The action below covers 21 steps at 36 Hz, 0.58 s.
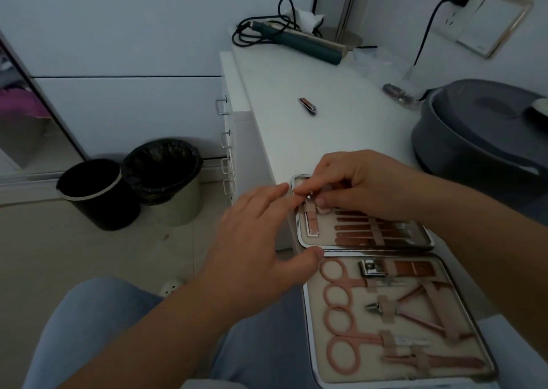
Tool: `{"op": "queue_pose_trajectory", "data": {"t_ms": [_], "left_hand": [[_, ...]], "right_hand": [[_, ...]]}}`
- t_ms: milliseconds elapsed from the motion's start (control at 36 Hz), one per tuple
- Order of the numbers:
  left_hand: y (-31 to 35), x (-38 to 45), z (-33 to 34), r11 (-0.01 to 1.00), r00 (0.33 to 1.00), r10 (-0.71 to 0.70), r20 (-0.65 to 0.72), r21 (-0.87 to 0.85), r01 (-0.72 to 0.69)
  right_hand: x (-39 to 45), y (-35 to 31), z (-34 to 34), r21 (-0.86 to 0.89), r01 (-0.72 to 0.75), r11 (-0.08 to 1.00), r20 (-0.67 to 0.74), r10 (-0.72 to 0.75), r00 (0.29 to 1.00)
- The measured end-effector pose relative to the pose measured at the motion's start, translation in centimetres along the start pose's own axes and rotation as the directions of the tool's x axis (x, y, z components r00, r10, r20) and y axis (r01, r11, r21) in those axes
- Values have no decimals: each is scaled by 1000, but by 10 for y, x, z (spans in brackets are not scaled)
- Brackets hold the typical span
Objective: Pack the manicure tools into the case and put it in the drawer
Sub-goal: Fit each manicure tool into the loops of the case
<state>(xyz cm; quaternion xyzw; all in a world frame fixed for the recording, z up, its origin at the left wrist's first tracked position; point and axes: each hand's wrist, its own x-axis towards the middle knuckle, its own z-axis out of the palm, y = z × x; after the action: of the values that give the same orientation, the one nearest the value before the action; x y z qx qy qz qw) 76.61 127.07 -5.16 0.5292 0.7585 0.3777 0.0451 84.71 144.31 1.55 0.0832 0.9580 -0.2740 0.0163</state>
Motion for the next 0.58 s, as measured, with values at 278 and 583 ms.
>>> {"op": "queue_pose_trajectory", "data": {"t_ms": [278, 583], "left_hand": [[-4, 4, -5, 996, 999, 40, 19, -77, -39], [-16, 27, -7, 984, 1000, 9, 25, -178, -5]], "right_hand": [[12, 3, -18, 32, -82, 996, -86, 84, 993], [101, 53, -30, 67, -481, 874, -443, 458, 771]]}}
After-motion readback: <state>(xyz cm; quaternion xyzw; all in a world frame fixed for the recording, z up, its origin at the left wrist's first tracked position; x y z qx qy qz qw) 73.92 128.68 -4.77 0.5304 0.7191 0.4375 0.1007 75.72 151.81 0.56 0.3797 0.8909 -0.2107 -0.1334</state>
